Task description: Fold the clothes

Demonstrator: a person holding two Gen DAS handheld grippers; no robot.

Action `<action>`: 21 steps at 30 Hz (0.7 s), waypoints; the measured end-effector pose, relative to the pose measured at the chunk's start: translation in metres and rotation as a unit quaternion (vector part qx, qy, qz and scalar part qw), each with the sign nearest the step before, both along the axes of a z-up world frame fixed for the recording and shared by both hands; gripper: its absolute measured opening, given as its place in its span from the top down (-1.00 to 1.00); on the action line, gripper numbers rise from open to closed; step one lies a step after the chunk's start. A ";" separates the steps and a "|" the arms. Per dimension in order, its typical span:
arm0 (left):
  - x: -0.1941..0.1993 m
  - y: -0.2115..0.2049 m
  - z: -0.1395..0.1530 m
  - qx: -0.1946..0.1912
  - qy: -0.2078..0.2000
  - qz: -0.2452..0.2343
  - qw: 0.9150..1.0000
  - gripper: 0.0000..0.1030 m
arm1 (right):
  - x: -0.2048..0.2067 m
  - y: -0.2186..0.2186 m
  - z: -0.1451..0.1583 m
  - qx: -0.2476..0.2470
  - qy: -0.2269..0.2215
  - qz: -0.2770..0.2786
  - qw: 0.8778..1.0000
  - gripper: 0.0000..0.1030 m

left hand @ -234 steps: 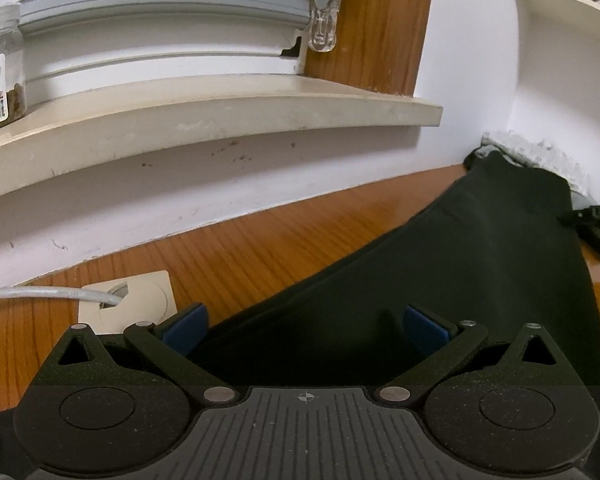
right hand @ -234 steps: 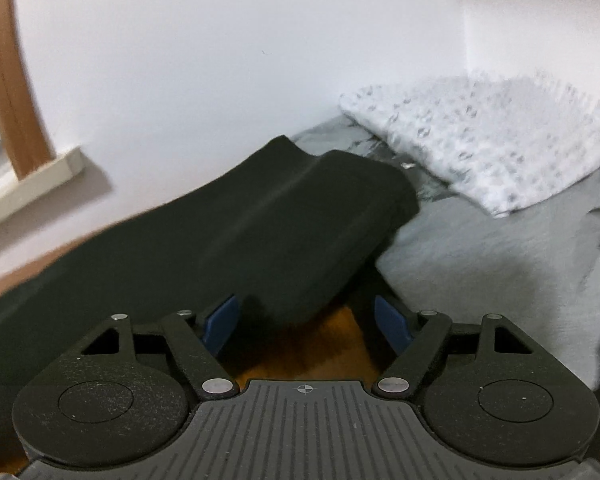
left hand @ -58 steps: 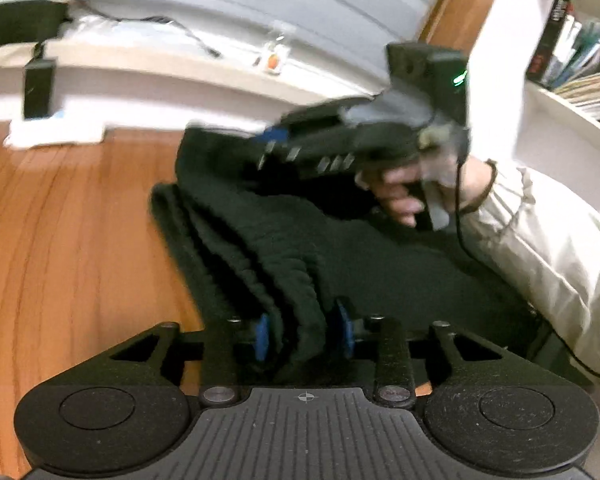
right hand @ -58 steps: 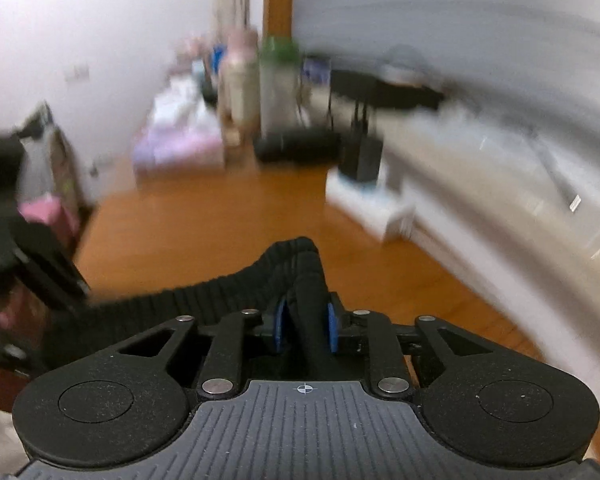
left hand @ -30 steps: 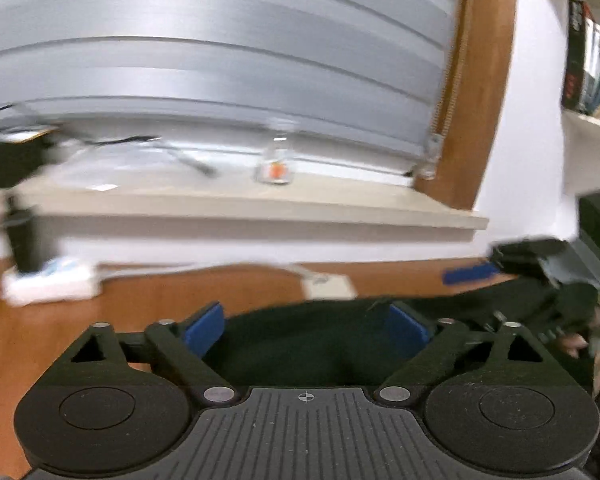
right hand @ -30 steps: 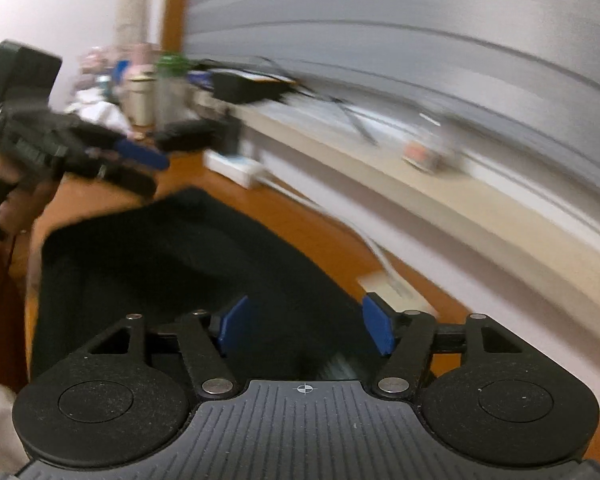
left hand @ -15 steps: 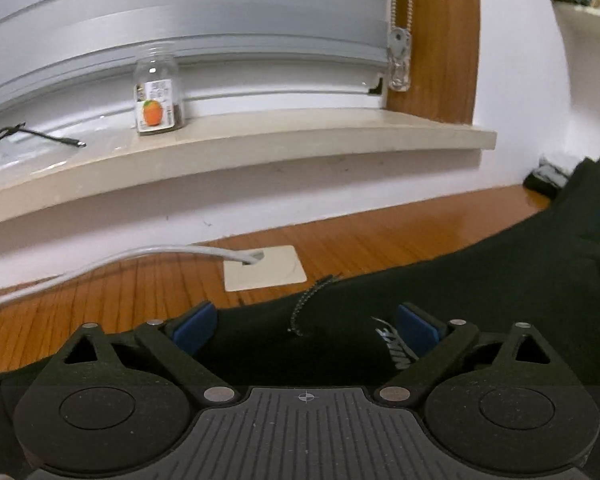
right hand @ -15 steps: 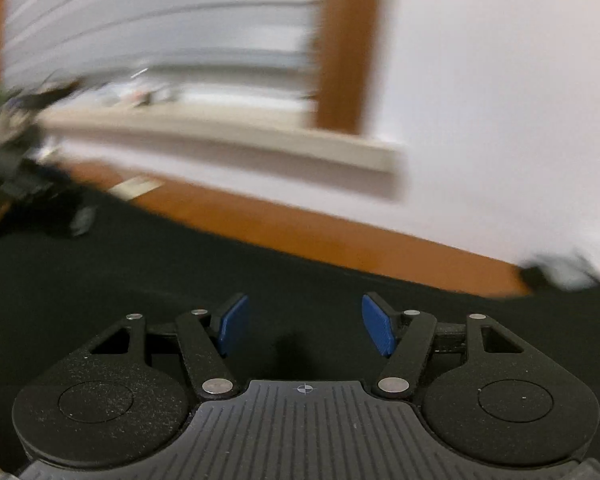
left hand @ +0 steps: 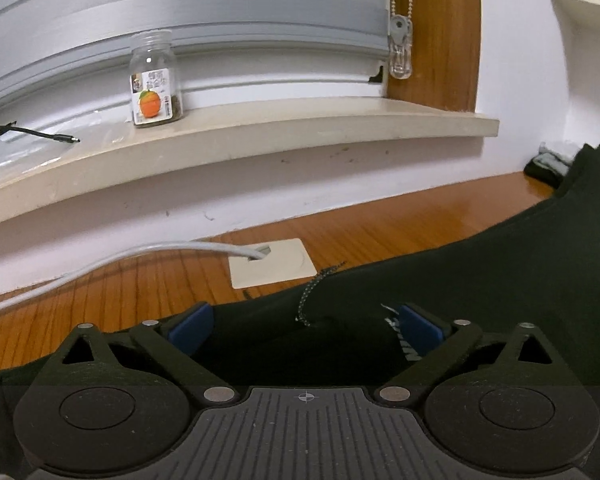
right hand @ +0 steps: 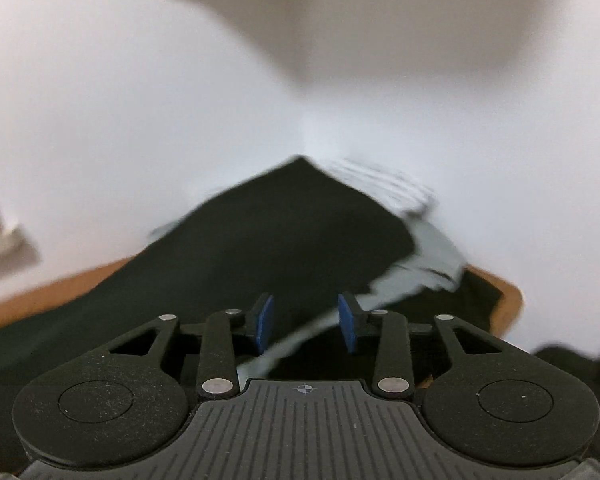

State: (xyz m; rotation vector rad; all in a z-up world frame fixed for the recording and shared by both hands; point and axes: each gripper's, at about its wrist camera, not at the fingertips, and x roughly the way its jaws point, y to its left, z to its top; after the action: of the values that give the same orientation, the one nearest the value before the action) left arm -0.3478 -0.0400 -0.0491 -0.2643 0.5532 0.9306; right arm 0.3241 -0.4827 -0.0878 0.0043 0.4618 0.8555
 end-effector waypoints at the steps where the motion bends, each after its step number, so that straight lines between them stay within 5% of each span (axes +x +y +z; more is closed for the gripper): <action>1: 0.000 0.000 0.000 0.000 0.000 0.000 1.000 -0.94 | 0.010 -0.002 -0.003 0.016 0.018 -0.006 1.000 0.12; 5: 0.000 0.001 0.000 -0.001 -0.001 -0.001 1.000 -0.94 | 0.051 0.002 -0.018 0.076 0.106 -0.025 0.991 0.00; 14: 0.000 0.000 0.001 0.001 0.001 0.000 1.000 -0.94 | 0.108 0.020 -0.050 0.196 0.210 -0.075 0.955 -0.01; 16: 0.000 0.000 0.001 0.002 0.001 0.000 1.000 -0.94 | 0.114 0.022 -0.055 0.204 0.224 -0.075 0.950 0.21; 17: 0.000 0.000 0.001 0.002 0.001 0.000 1.000 -0.94 | 0.115 0.024 -0.055 0.201 0.223 -0.070 0.951 0.64; 21: 0.001 0.000 0.001 0.003 0.001 0.000 1.000 -0.94 | 0.105 0.024 -0.048 0.219 0.196 -0.068 0.953 0.71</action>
State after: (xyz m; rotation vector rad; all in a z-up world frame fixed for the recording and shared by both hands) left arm -0.3473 -0.0404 -0.0481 -0.2587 0.5527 0.9322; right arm 0.4292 -0.4586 -0.1355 0.6193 0.6259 0.8082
